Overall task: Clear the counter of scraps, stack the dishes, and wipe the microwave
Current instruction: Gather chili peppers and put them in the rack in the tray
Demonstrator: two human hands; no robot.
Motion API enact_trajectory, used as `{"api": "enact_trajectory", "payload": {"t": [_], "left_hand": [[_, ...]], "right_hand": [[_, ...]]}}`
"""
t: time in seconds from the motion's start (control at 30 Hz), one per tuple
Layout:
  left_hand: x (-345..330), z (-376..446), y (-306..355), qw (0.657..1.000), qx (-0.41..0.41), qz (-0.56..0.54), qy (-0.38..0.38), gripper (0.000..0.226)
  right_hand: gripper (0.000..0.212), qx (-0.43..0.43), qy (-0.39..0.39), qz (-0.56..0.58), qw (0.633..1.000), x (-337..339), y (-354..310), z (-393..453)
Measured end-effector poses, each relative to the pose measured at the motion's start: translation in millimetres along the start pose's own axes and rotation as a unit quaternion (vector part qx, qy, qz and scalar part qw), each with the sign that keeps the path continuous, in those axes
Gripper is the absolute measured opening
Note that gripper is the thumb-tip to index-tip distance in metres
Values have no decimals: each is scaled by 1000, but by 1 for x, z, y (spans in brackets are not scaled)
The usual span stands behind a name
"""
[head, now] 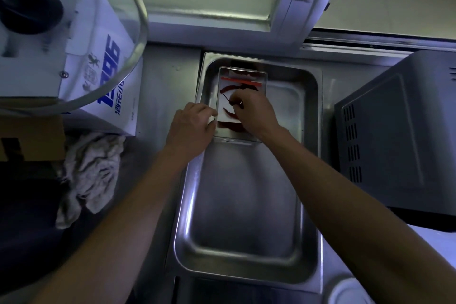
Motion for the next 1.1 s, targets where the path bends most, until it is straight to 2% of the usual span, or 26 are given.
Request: {"api": "enact_trajectory", "payload": {"t": [0.23,0.43,0.73,1.1], "left_hand": [[-1,-9,4,1000,-6,6,-3,25],[0,-34,32,998,1,35,-45,32],[-18,-95,136,997,-27,44,-49,32],[-76,-186,268,986,-132,68,-78,28]], "right_hand": [[25,-11,12,9,1000,6,3,-12],[20,-25,66,66,995,31,7,-90],[28,-48,70,62,994,57,36,-242],[25,-128,126,84,980,80,111,-426]]}}
Point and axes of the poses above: each hand's wrist, its own z-axis towards the middle knuckle, its own x-axis out of the back of the hand, y = z × x, the point moved 5 cm from there along z, towards the middle knuckle, and after that the axes turned 4 degrees about -y, right-handed, at the moved point
